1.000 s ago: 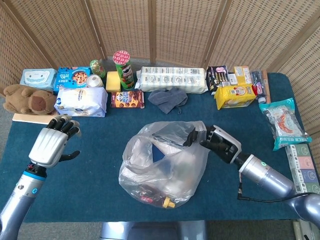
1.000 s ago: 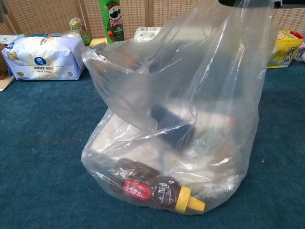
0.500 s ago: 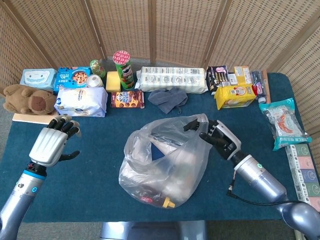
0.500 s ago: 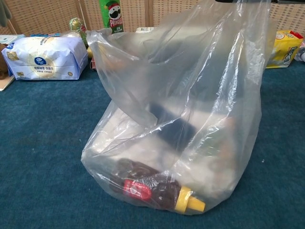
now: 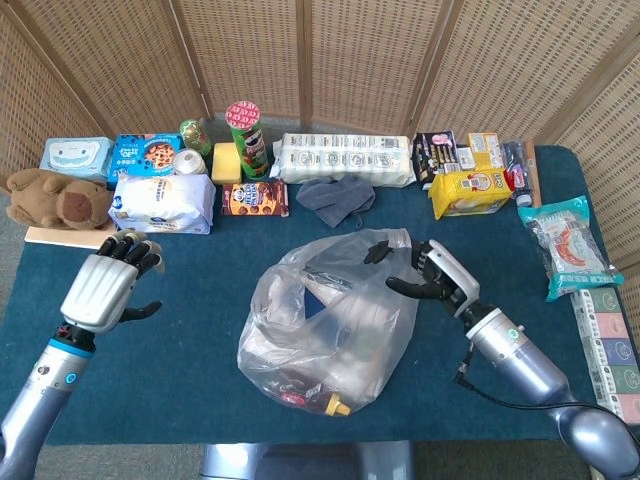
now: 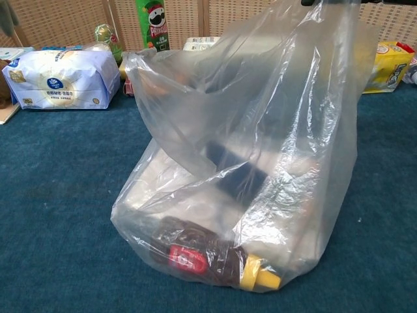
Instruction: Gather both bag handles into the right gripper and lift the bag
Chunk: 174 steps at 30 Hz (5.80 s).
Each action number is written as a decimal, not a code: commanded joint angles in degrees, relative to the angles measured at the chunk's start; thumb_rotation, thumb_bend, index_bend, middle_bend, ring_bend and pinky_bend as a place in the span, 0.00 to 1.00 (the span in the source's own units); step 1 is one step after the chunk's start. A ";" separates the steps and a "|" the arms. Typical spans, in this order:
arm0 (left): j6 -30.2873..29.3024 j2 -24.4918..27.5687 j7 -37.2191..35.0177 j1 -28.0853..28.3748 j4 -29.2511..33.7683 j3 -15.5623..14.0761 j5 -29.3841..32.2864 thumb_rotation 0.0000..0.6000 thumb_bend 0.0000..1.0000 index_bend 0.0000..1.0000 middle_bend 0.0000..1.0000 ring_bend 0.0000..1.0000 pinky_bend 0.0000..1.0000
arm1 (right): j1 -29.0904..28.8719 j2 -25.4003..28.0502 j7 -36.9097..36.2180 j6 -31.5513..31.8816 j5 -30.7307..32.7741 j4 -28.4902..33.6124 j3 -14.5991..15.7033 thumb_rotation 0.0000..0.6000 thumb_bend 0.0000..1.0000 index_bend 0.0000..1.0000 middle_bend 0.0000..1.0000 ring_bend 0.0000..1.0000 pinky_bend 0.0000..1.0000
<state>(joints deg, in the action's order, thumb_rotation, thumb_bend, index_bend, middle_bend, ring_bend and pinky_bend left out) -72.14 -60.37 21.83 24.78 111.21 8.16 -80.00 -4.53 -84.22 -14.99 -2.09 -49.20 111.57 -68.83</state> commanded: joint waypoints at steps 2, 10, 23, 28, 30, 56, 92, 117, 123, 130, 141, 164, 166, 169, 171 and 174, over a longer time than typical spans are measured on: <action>0.30 -0.02 -0.06 0.31 -0.02 0.04 -0.09 0.79 0.11 0.43 0.32 0.19 0.17 | 0.20 0.02 1.11 -0.18 -1.70 0.05 0.25 0.60 0.16 0.42 0.36 0.21 0.05; 0.61 0.11 -0.10 0.75 0.13 0.21 0.24 0.78 0.11 0.43 0.32 0.19 0.17 | -0.05 0.13 2.59 -0.06 -4.20 0.10 0.46 0.60 0.16 0.40 0.35 0.19 0.04; 4.17 -1.23 -0.77 4.86 -1.37 2.11 -0.02 0.79 0.11 0.34 0.32 0.19 0.17 | -0.20 -0.14 -3.41 -0.47 0.36 0.25 -0.76 0.60 0.16 0.40 0.34 0.19 0.03; 8.62 -3.80 -2.93 9.01 -3.58 2.92 -1.18 0.81 0.11 0.30 0.32 0.19 0.17 | 0.13 0.27 -4.37 -0.01 0.73 0.98 -0.85 0.60 0.16 0.40 0.34 0.19 0.03; 10.01 -5.13 -3.43 10.65 -4.60 3.30 -1.64 0.82 0.12 0.30 0.32 0.19 0.18 | 0.13 0.62 -4.68 0.16 0.75 1.27 -0.87 0.60 0.16 0.40 0.35 0.19 0.03; 4.61 -20.81 -15.65 19.73 -16.33 8.08 -8.80 0.95 0.19 0.43 0.43 0.37 0.37 | -1.31 3.43 -9.78 1.88 1.37 1.70 0.84 0.60 0.16 0.39 0.34 0.19 0.03; 9.47 0.19 -22.56 17.69 -4.14 3.95 -7.33 0.95 0.12 0.35 0.33 0.22 0.31 | -1.47 5.20 -11.08 -0.24 2.97 -0.56 0.89 0.60 0.16 0.35 0.33 0.19 0.03; 11.03 -9.18 -20.49 19.48 -9.73 0.41 -11.52 0.97 0.11 0.32 0.29 0.15 0.24 | -2.24 5.43 -12.11 0.71 3.08 -0.46 1.76 0.60 0.16 0.35 0.33 0.19 0.03; 5.69 -16.05 -21.35 19.99 -14.29 1.54 -14.91 1.00 0.18 0.34 0.39 0.34 0.30 | -2.26 5.37 -12.24 0.77 3.00 -0.12 1.89 0.60 0.16 0.35 0.33 0.19 0.03; 2.13 -21.70 -22.50 21.22 -17.85 3.56 -15.70 1.00 0.25 0.42 0.49 0.43 0.36 | -1.93 5.51 -12.43 0.74 2.99 0.49 1.71 0.59 0.16 0.35 0.33 0.19 0.03; 3.43 -24.27 -21.83 22.88 -21.26 4.11 -13.82 1.00 0.25 0.46 0.54 0.49 0.42 | -1.69 5.47 -12.66 0.24 3.17 0.87 1.70 0.59 0.16 0.35 0.33 0.19 0.03; 7.89 -23.28 -23.94 23.91 -20.82 0.90 -13.43 1.00 0.20 0.33 0.39 0.28 0.35 | -0.66 5.97 -12.23 -0.55 3.62 1.36 1.00 0.58 0.16 0.35 0.33 0.19 0.03; 5.79 -25.38 -24.58 24.17 -22.54 1.65 -14.40 1.00 0.22 0.33 0.39 0.31 0.36 | -0.55 5.95 -12.19 -0.59 3.71 1.51 0.83 0.58 0.16 0.35 0.33 0.19 0.03; 3.61 -27.76 -25.86 24.38 -24.70 2.35 -15.07 1.00 0.29 0.38 0.46 0.43 0.41 | -0.48 5.88 -12.14 -0.72 3.83 1.53 0.69 0.59 0.16 0.35 0.33 0.19 0.03; 2.35 -29.00 -26.26 24.55 -26.02 2.82 -15.44 1.00 0.33 0.46 0.53 0.52 0.46 | -0.47 5.88 -12.08 -0.83 3.87 1.50 0.74 0.59 0.16 0.35 0.33 0.19 0.03; 0.68 -30.21 -26.72 24.86 -27.43 3.64 -15.90 1.00 0.35 0.50 0.59 0.57 0.49 | -0.43 5.98 -11.93 -0.99 3.90 1.53 0.81 0.59 0.16 0.34 0.33 0.18 0.03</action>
<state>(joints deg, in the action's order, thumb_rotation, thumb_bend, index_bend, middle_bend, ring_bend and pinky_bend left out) -70.87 -90.05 -4.54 49.41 84.28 11.34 -95.56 -4.97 -78.24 -26.93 -3.08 -45.29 113.09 -68.02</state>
